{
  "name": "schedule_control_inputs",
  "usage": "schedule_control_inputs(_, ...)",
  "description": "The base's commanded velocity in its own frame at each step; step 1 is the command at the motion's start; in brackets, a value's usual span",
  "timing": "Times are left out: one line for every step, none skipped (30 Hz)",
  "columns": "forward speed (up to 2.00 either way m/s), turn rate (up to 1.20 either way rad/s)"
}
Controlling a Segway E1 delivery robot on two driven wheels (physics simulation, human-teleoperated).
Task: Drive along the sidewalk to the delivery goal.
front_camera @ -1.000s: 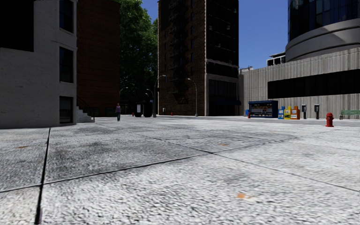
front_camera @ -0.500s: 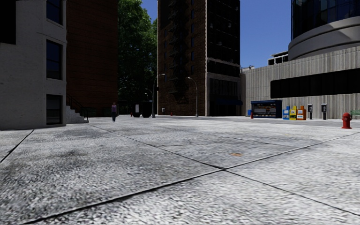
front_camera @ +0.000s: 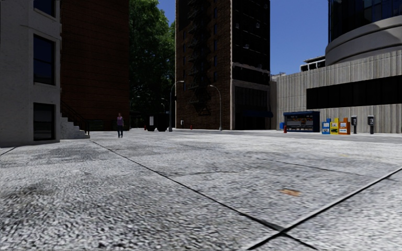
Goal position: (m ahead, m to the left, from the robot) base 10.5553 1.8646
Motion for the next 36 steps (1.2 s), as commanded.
schedule_control_inputs(2.0, 0.0)
schedule_control_inputs(2.0, 0.0)
schedule_control_inputs(2.0, 0.0)
schedule_control_inputs(2.0, 0.0)
schedule_control_inputs(2.0, 0.0)
schedule_control_inputs(2.0, 0.0)
schedule_control_inputs(2.0, 0.0)
schedule_control_inputs(2.0, 0.0)
schedule_control_inputs(2.0, 0.0)
schedule_control_inputs(2.0, 0.0)
schedule_control_inputs(2.0, 0.0)
schedule_control_inputs(2.0, 0.0)
schedule_control_inputs(2.0, 0.0)
schedule_control_inputs(2.0, 0.0)
schedule_control_inputs(2.0, 0.0)
schedule_control_inputs(2.0, 0.0)
schedule_control_inputs(2.0, 0.0)
schedule_control_inputs(2.0, 0.0)
schedule_control_inputs(2.0, 0.0)
schedule_control_inputs(2.0, 0.0)
schedule_control_inputs(2.0, 0.0)
schedule_control_inputs(2.0, 0.0)
schedule_control_inputs(2.0, 0.0)
schedule_control_inputs(2.0, 0.0)
schedule_control_inputs(2.0, 0.0)
schedule_control_inputs(2.0, 0.0)
schedule_control_inputs(2.0, 0.0)
schedule_control_inputs(2.0, 0.0)
schedule_control_inputs(2.0, 0.0)
schedule_control_inputs(2.0, 0.0)
schedule_control_inputs(2.0, 0.0)
schedule_control_inputs(2.0, 0.0)
schedule_control_inputs(2.0, 0.0)
schedule_control_inputs(2.0, 0.0)
schedule_control_inputs(2.0, 0.0)
schedule_control_inputs(2.0, 0.0)
